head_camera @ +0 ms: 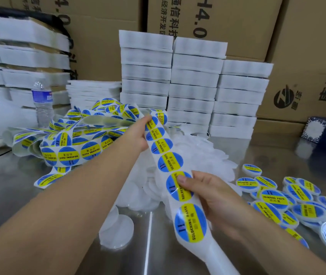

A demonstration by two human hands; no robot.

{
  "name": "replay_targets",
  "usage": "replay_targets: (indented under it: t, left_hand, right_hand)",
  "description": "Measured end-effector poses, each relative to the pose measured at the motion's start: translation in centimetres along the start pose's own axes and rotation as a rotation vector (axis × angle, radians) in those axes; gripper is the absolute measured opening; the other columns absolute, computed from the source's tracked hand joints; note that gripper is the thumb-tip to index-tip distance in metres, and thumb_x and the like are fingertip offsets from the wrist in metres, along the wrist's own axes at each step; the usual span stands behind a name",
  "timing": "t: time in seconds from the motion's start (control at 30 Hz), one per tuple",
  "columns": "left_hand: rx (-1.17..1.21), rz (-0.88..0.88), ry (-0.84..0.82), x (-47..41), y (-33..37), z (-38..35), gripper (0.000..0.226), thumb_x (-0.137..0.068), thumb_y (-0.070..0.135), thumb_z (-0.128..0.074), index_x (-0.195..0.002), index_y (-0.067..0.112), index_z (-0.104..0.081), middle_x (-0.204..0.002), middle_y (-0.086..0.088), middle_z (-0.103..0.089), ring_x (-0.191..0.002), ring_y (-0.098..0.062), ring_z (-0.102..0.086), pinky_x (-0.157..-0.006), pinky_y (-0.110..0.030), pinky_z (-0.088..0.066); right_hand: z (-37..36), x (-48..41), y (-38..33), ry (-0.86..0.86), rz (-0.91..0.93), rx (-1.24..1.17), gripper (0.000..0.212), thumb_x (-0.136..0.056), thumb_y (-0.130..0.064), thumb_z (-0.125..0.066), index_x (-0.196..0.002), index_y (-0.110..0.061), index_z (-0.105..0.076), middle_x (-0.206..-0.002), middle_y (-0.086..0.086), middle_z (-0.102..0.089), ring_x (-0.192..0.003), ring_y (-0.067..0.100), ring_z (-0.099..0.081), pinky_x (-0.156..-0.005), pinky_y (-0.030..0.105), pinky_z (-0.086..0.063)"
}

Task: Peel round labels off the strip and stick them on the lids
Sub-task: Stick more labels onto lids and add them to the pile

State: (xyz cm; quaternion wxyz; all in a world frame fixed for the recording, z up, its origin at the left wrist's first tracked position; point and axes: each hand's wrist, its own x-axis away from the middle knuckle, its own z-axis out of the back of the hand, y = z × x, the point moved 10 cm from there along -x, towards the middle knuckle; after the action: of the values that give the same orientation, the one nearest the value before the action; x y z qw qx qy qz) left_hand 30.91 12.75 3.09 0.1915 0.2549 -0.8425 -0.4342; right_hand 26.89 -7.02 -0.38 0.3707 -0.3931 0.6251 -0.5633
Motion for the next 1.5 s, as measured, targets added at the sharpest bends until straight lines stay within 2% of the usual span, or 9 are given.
replay_targets:
  t: [0.2, 0.47, 0.57, 0.7, 0.83, 1.03, 1.3, 1.4, 1.5]
  left_hand:
    - [-0.176, -0.269, 0.083, -0.5, 7.3, -3.2, 0.015, -0.091, 0.001, -0.056, -0.105, 0.006, -0.056, -0.092, -0.017, -0.063, -0.076, -0.029, -0.062, -0.065, -0.041, -0.055]
    - [-0.695, -1.168, -0.142, 7.9, 19.0, -12.6, 0.037, -0.085, 0.014, -0.066, -0.121, 0.006, -0.062, -0.106, -0.004, -0.067, -0.099, -0.011, -0.060, -0.087, -0.023, -0.051]
    - [-0.795, -0.834, 0.134, 3.3, 16.8, -8.3, 0.051, -0.089, 0.006, -0.058, -0.138, 0.008, -0.044, -0.134, -0.008, -0.053, -0.116, -0.019, -0.056, -0.085, -0.021, -0.049]
    - [-0.637, -0.094, 0.092, -0.4, 8.1, -1.5, 0.015, -0.092, -0.007, -0.043, -0.103, 0.002, -0.046, -0.101, -0.018, -0.057, -0.050, -0.019, -0.066, -0.048, -0.029, -0.056]
    - [-0.479, -0.027, -0.014, 0.6, 5.3, -0.1, 0.019, -0.094, -0.003, -0.037, -0.078, 0.006, -0.045, -0.072, -0.012, -0.051, -0.039, -0.016, -0.061, -0.037, -0.024, -0.049]
    - [0.241, -0.265, -0.256, 2.7, 12.2, -3.3, 0.024, -0.090, 0.002, -0.037, -0.095, -0.003, -0.060, -0.083, -0.011, -0.062, -0.062, -0.020, -0.064, -0.055, -0.022, -0.053]
    - [0.444, -0.279, 0.031, 1.3, 12.7, -1.3, 0.042, -0.102, 0.021, -0.044, -0.140, 0.007, -0.037, -0.111, -0.013, -0.059, -0.033, -0.024, -0.059, -0.028, -0.028, -0.046]
    - [0.427, -0.177, 0.092, 0.6, 10.3, 0.6, 0.023, -0.101, 0.004, -0.036, -0.119, -0.004, -0.048, -0.106, -0.015, -0.062, -0.032, -0.026, -0.058, -0.033, -0.030, -0.049]
    - [0.142, -0.183, 0.116, 1.3, 8.4, 1.1, 0.025, -0.099, 0.012, -0.045, -0.077, 0.005, -0.055, -0.070, -0.005, -0.060, -0.045, -0.013, -0.060, -0.040, -0.022, -0.049]
  right_hand:
    - [1.7, -1.0, 0.2, 0.186, 0.038, 0.065, 0.037, -0.071, -0.042, -0.067, -0.085, -0.009, -0.071, -0.088, 0.012, -0.071, -0.078, 0.022, -0.064, -0.075, 0.035, -0.053]
    - [0.9, -1.4, 0.2, 0.148, 0.017, 0.134, 0.033, -0.085, -0.028, -0.065, -0.095, 0.004, -0.063, -0.084, 0.013, -0.063, -0.075, 0.022, -0.054, -0.073, 0.033, -0.044]
    - [0.6, -1.4, 1.0, 0.134, -0.044, 0.148, 0.022, -0.090, -0.024, -0.059, -0.088, -0.003, -0.066, -0.072, 0.005, -0.064, -0.058, 0.012, -0.054, -0.055, 0.020, -0.043]
    - [0.2, -1.3, 2.0, 0.088, -0.105, 0.089, 0.015, -0.087, -0.024, -0.062, -0.078, -0.017, -0.070, -0.076, 0.006, -0.066, -0.061, 0.015, -0.055, -0.060, 0.028, -0.040]
    - [-0.9, -1.1, 2.3, 0.000, -0.137, 0.005, 0.028, -0.056, -0.024, -0.072, -0.079, -0.010, -0.063, -0.073, 0.012, -0.055, -0.060, 0.018, -0.052, -0.057, 0.027, -0.040]
    - [-4.9, 1.7, 3.5, -0.464, -0.246, 0.212, 0.020, -0.053, -0.021, -0.067, -0.072, -0.018, -0.072, -0.075, -0.006, -0.068, -0.071, 0.006, -0.062, -0.075, 0.020, -0.046]
    - [-4.6, 2.6, 3.1, -0.534, -0.290, 0.195, 0.024, -0.064, -0.003, -0.057, -0.070, -0.016, -0.075, -0.072, -0.007, -0.070, -0.070, 0.005, -0.066, -0.072, 0.018, -0.049]
    - [-4.9, 2.6, 3.1, -0.578, -0.286, 0.124, 0.038, -0.065, 0.004, -0.054, -0.102, 0.001, -0.064, -0.089, 0.010, -0.069, -0.080, 0.020, -0.067, -0.082, 0.032, -0.052]
    - [-4.7, 2.1, 2.3, -0.571, -0.208, 0.072, 0.043, -0.063, 0.010, -0.045, -0.094, -0.011, -0.066, -0.079, 0.007, -0.069, -0.072, 0.020, -0.067, -0.078, 0.036, -0.052]
